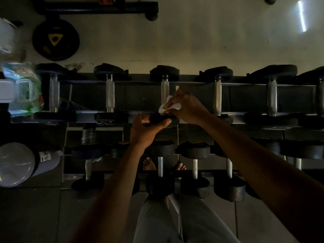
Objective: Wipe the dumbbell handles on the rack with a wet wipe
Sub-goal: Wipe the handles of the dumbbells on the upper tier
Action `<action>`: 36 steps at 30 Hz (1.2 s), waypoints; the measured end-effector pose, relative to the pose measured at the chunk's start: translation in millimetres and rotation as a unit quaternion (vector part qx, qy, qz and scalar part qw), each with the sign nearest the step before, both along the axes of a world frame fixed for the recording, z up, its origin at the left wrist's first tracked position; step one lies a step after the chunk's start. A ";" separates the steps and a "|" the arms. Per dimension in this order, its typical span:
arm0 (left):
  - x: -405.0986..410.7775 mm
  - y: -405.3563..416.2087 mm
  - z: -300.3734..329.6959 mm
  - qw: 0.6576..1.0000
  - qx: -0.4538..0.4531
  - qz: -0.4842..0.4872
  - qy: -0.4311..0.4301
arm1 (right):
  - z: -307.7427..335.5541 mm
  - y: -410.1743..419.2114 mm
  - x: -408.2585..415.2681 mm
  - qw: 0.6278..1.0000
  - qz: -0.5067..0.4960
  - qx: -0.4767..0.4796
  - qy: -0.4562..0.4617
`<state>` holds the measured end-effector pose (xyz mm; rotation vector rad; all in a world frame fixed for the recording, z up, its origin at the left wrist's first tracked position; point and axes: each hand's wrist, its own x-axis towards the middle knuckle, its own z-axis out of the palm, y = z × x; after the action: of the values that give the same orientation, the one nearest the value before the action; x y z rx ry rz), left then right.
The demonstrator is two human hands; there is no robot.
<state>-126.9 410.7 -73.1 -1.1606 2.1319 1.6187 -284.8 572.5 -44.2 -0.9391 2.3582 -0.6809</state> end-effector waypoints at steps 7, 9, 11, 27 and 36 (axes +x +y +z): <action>0.3 0.9 -0.1 1.000 0.012 0.009 0.009 | 1.1 -12.5 -8.6 0.992 -0.046 -0.054 0.106; 0.7 1.5 -0.4 1.000 0.014 0.016 0.011 | 3.4 -19.5 -15.2 0.985 -0.079 -0.060 0.138; 1.0 2.1 1.4 1.000 0.017 0.022 0.009 | 3.5 -26.2 -20.9 0.976 -0.110 -0.065 0.176; 1.4 9.5 15.3 0.999 0.035 0.038 0.004 | -9.7 -68.6 -12.3 0.946 -0.146 0.029 0.289; 3.1 10.7 17.4 0.998 0.046 0.045 0.024 | -6.0 -80.6 -9.2 0.936 -0.135 0.079 0.316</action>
<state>-123.8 421.5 -55.7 -1.2177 2.0359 1.7800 -294.0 491.9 -50.2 -0.8583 3.0975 -0.2929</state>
